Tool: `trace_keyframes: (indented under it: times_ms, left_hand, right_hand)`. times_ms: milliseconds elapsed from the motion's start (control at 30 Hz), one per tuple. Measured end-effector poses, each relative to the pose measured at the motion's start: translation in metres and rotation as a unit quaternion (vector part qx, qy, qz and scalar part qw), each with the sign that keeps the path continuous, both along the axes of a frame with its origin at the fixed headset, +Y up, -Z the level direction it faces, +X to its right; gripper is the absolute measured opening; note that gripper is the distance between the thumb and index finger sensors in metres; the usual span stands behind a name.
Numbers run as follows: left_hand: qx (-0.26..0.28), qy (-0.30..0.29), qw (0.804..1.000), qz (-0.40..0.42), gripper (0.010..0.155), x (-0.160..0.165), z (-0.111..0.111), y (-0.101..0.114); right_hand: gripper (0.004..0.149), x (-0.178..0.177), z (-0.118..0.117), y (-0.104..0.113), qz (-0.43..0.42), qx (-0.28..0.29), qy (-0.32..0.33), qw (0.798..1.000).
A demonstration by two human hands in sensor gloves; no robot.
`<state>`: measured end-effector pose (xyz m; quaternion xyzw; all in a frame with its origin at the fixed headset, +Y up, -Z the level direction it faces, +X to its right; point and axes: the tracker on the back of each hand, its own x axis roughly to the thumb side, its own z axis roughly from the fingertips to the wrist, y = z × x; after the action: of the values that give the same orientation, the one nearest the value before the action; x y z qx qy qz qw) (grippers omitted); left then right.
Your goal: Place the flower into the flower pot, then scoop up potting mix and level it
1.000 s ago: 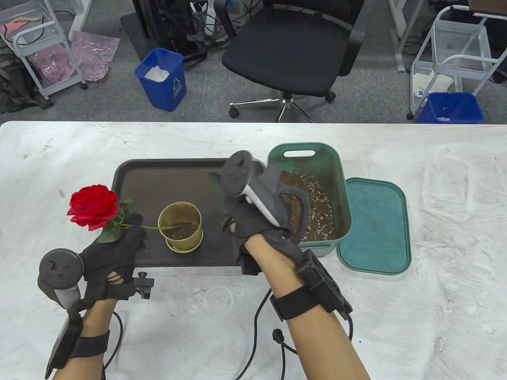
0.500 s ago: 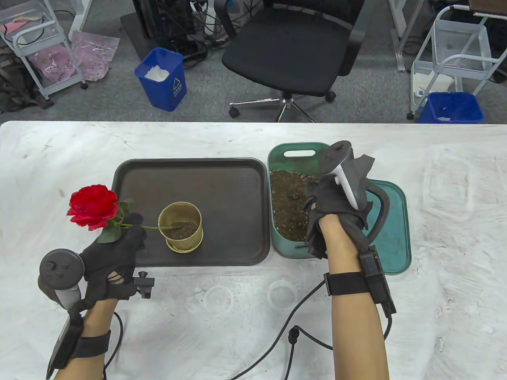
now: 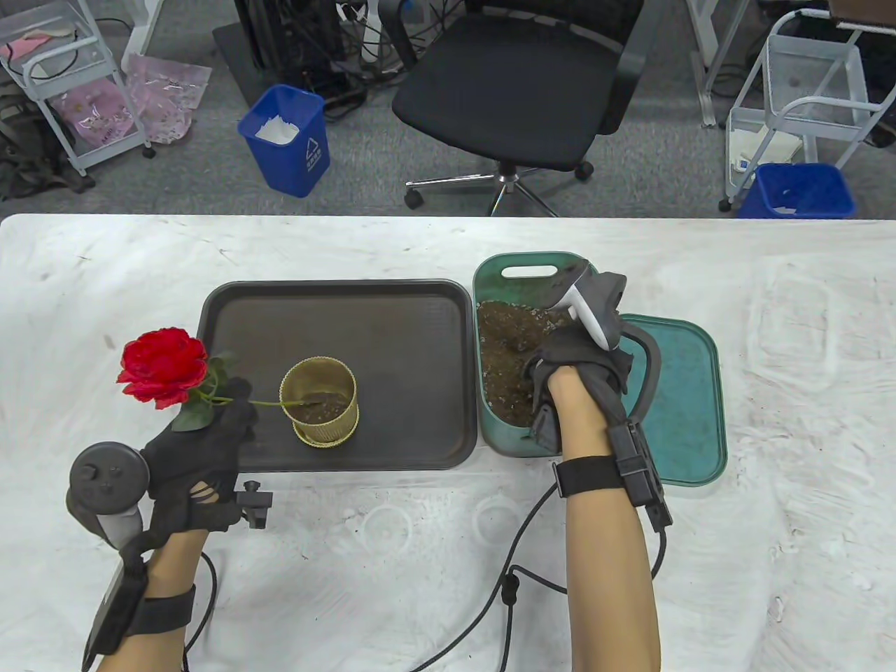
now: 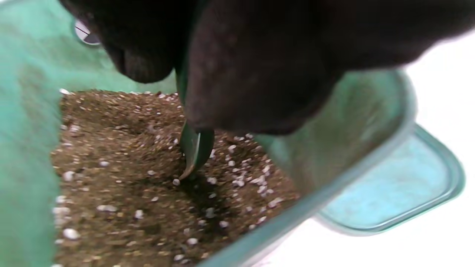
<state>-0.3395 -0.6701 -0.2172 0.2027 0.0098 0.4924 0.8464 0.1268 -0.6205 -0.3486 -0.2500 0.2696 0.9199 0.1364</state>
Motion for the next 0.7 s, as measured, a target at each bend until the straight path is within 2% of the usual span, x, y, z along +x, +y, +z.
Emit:
trace_keyframes:
  times_ms: [367, 533, 700]
  left_hand:
    - [0.000, 0.000, 1.000, 0.000, 0.044, 0.000, 0.001, 0.000]
    - [-0.001, 0.002, 1.000, 0.003, 0.043, 0.000, 0.001, 0.000]
    - [-0.002, 0.002, 1.000, 0.003, 0.043, 0.000, 0.001, 0.000]
  right_hand:
    - [0.052, 0.006, -0.006, -0.021, -0.175, 0.024, -0.037, 0.984]
    - [0.056, 0.003, -0.010, -0.029, -0.211, -0.001, -0.030, 0.977]
    - [0.056, 0.005, -0.007, -0.030, -0.252, 0.021, -0.062, 0.966]
